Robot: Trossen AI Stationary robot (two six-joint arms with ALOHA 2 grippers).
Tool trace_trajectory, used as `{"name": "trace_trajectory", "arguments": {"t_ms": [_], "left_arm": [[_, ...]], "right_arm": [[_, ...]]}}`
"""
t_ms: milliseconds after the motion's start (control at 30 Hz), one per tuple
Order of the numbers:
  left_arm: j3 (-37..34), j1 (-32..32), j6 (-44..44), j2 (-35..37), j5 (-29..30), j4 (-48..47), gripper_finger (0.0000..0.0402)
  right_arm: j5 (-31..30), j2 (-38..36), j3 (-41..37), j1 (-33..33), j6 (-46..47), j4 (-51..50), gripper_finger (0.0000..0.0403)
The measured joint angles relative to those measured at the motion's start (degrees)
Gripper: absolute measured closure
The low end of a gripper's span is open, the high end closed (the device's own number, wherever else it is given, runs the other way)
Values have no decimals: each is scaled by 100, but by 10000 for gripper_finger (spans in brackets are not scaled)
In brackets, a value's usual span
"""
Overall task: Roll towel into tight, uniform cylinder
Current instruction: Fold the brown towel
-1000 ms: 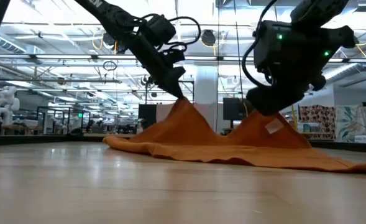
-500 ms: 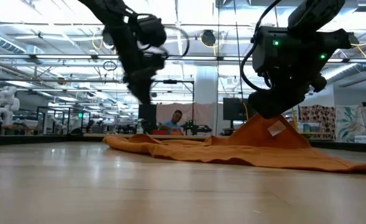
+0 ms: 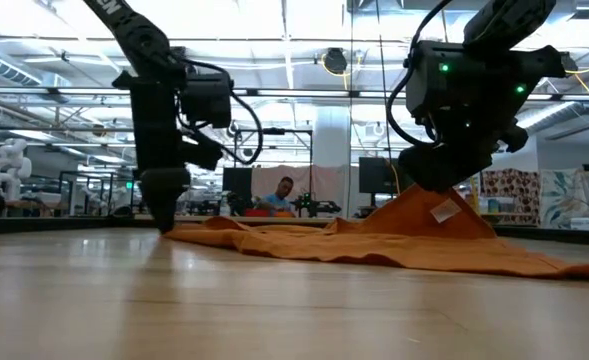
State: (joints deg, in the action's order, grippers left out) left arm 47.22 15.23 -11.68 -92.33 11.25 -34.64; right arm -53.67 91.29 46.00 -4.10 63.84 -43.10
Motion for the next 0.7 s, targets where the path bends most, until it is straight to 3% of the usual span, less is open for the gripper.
{"name": "trace_trajectory", "arguments": {"t_ms": [100,300,533,700], "left_arm": [[-7,-157,42,5,-86,431,216],[87,-347,127,255,-746,769,382],[688,-402,147,893,-803,882,391],[936,-312,761,1004,-765,1983,395]], "right_arm": [[0,0,0,0,2,75,340],[28,0,0,-10,-5,105,297],[48,0,4,-11,-44,255,277],[46,0,4,-13,-241,487,278]]}}
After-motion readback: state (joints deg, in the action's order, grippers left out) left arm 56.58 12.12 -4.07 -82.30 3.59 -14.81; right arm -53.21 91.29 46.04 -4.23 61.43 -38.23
